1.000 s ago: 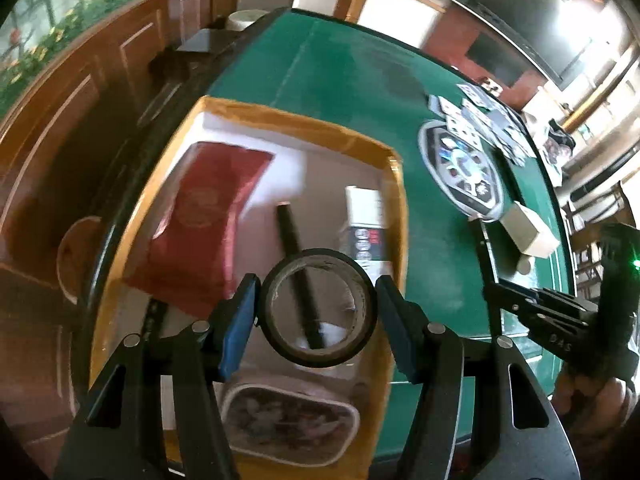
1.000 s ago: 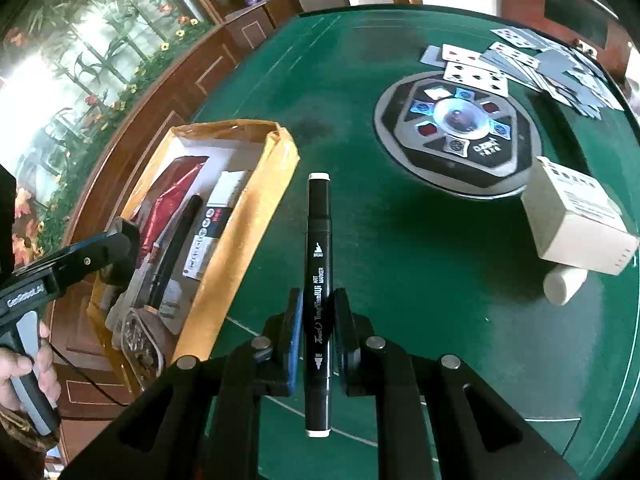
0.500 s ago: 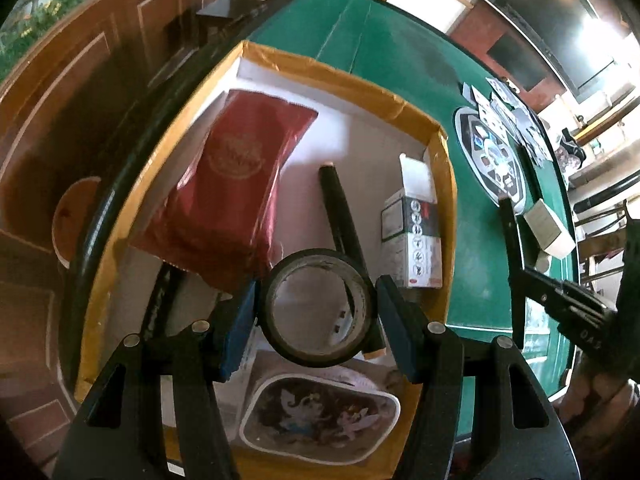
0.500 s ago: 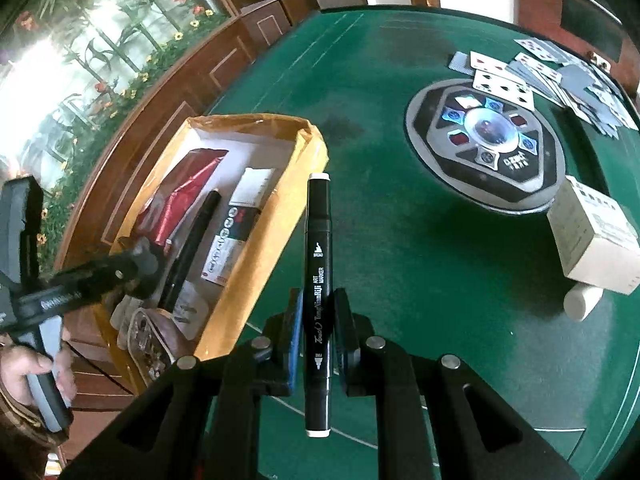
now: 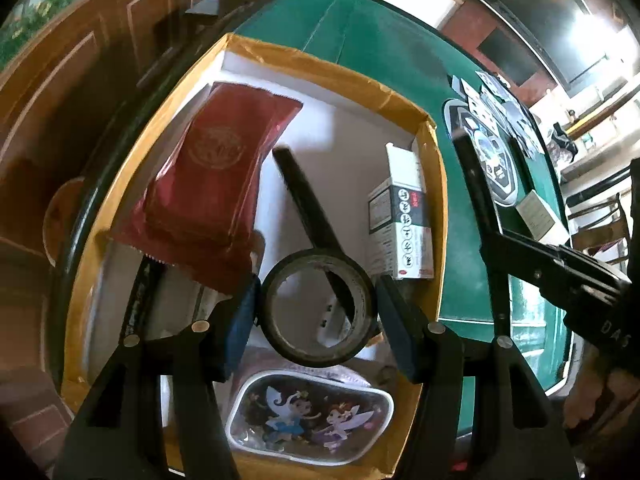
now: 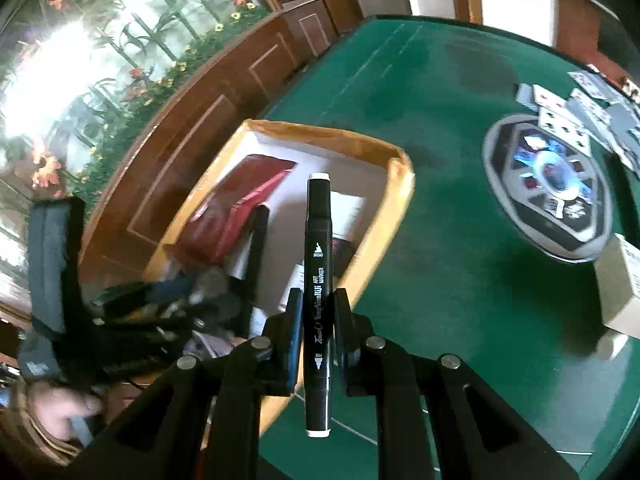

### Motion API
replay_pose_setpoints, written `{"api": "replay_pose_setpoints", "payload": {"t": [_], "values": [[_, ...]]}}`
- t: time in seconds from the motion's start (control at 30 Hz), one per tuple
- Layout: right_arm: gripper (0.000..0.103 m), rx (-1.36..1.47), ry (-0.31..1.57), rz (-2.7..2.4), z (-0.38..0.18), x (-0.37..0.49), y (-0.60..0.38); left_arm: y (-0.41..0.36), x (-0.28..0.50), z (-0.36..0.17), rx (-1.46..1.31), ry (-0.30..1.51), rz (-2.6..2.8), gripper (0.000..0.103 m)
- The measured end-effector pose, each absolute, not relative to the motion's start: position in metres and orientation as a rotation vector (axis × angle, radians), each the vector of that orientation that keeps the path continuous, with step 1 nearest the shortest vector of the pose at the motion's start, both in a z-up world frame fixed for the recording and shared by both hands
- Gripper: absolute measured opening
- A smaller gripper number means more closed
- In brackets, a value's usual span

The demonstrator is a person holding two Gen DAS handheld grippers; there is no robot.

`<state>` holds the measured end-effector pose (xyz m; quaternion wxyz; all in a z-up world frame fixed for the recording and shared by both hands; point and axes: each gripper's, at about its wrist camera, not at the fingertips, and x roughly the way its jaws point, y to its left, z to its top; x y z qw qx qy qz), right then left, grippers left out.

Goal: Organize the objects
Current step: 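Carry the marker with the right tool while the left tool carries the tape roll over the cardboard box, then open the right tool to drop the marker in the box while the left tool releases the tape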

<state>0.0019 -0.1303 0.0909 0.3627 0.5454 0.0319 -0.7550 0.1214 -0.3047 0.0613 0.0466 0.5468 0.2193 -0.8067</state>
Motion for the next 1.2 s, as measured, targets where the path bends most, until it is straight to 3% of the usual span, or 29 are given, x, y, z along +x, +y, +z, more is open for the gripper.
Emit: {"api": "replay_pose_setpoints", "payload": {"t": [0.53, 1.2], "values": [[0.013, 1.487, 0.113, -1.839, 0.064, -0.013, -0.202, -0.314, 0.133, 0.061, 1.673, 0.658, -2.453, 0.060], [0.013, 1.530, 0.111, -1.842, 0.040, -0.017, -0.206, -0.307, 0.136, 0.056, 1.696, 0.555, -2.423, 0.060]]}}
